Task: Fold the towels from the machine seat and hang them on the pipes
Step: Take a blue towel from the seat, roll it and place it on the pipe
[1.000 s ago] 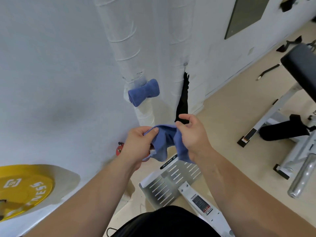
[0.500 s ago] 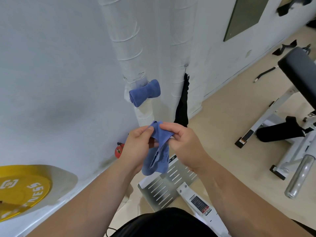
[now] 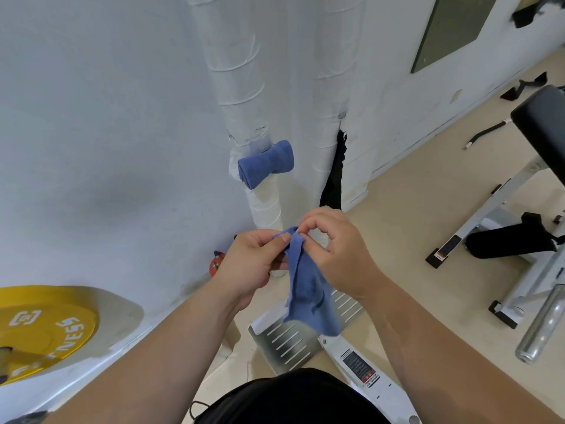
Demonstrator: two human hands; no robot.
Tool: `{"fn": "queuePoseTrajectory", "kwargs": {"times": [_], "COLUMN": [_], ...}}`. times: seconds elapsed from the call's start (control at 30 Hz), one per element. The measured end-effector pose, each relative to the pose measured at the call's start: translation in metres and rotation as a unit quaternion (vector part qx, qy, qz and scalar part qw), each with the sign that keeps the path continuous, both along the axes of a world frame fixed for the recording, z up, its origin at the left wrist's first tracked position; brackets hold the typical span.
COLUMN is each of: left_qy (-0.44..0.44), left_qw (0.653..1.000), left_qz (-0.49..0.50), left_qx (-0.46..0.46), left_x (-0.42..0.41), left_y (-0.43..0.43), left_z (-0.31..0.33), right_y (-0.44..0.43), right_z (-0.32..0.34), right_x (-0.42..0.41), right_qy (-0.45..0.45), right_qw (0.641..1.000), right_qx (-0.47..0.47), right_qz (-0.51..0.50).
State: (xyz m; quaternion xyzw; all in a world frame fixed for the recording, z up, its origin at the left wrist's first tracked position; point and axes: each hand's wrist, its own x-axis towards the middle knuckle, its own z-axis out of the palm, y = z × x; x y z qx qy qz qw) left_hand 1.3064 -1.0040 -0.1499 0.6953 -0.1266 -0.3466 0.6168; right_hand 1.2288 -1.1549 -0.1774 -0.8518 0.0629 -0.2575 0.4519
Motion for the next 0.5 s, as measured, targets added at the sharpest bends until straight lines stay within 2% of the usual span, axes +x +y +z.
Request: {"fn": "queuePoseTrajectory", "kwargs": {"times": [0.13, 0.2, 0.4, 0.5], "left_qy": [0.003, 0.001, -0.043, -0.05], "left_qw": [0.998, 0.999, 0.998, 0.998], "left_qz": [0.059, 0.054, -0.005, -0.026], "left_qx": [0.009, 0.006, 0.045, 0.03], "left_x": [0.0026, 0.0029, 0.0026, 0.005], "left_y": [0.0004, 0.0006, 0.0014, 0.0029], "left_z": [-0.0023, -0.0002, 0.0019, 0.0015], "right_y": [-0.0003, 0.0011, 0.0024, 0.0013], "right_z": [0.0052, 0.0066, 0.0018, 0.003], "right_x": [-0.0025, -0.002, 0.001, 0.0022], "right_qy": [0.054, 0.06, 0.055, 0.044], "right_qw": [0.995, 0.992, 0.994, 0.996], "right_qx": [0.081, 0.103, 0.09, 0.076], "right_qz": [0.015, 0.029, 0.016, 0.027]}}
